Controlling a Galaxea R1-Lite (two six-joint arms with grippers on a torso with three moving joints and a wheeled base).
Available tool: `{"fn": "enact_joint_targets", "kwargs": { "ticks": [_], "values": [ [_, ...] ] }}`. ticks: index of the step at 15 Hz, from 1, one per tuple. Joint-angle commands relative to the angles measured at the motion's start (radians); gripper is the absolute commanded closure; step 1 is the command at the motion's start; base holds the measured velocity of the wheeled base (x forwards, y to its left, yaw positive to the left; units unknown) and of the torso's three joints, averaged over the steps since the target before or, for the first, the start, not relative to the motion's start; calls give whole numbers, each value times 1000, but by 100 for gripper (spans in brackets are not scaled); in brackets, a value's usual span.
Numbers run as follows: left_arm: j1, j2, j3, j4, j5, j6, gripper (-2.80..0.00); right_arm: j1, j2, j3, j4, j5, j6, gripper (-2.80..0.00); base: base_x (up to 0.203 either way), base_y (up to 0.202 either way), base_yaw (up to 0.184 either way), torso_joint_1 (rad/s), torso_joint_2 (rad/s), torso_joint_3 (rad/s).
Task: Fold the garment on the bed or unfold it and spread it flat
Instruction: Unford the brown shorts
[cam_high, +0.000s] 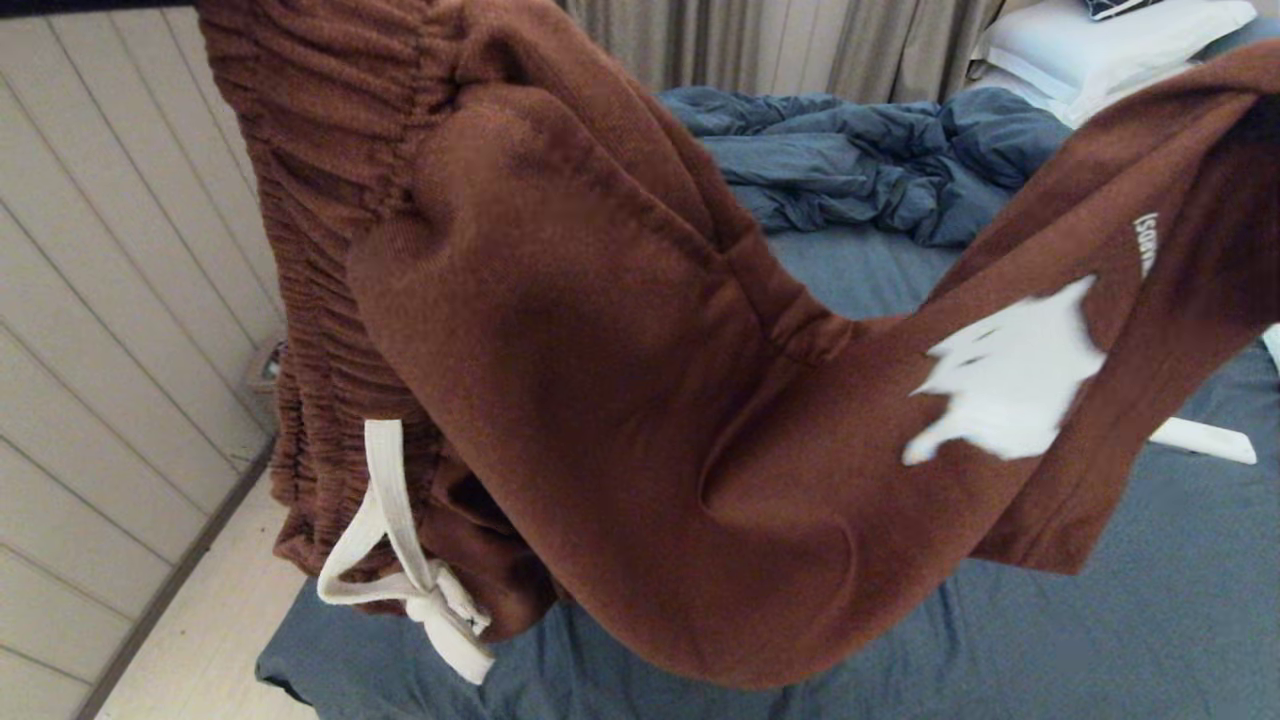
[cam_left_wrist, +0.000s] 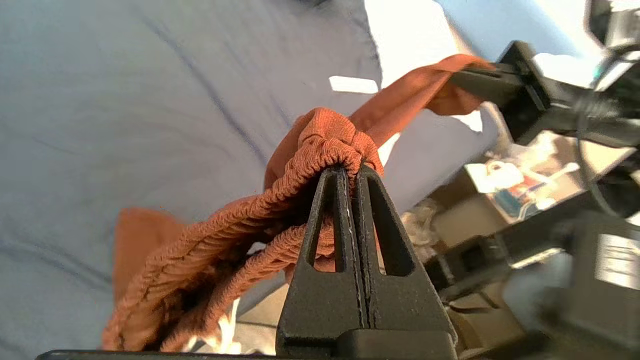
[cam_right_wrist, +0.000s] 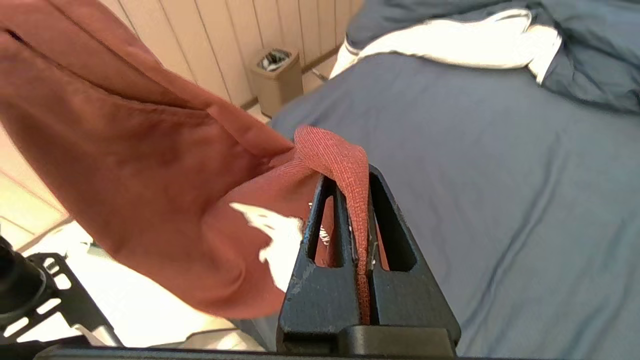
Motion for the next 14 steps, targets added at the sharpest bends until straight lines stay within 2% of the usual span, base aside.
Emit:
{"fn": "enact_joint_targets", "kwargs": {
  "ticks": [1, 7, 11, 12, 14],
  "values": [
    [-26, 14, -47, 6, 3, -2, 0, 14, 0, -27, 2, -1, -1, 0, 0, 0, 0, 0, 0, 0],
    [-82, 49, -257, 74, 7, 5, 0, 31, 1, -113, 3, -3, -6, 0, 0, 0, 0, 0, 0, 0],
    [-80, 110, -272, 62, 43, 9, 0, 20, 57, -110, -1, -4, -5, 0, 0, 0, 0, 0, 0, 0],
    [-46, 124, -277, 61, 42, 10, 0, 5, 88, -108, -4, -11, -5, 0, 0, 0, 0, 0, 0, 0],
    [103, 166, -286, 52, 15, 10, 0, -92, 130, -106, -9, -5, -8, 0, 0, 0, 0, 0, 0, 0]
  ]
}}
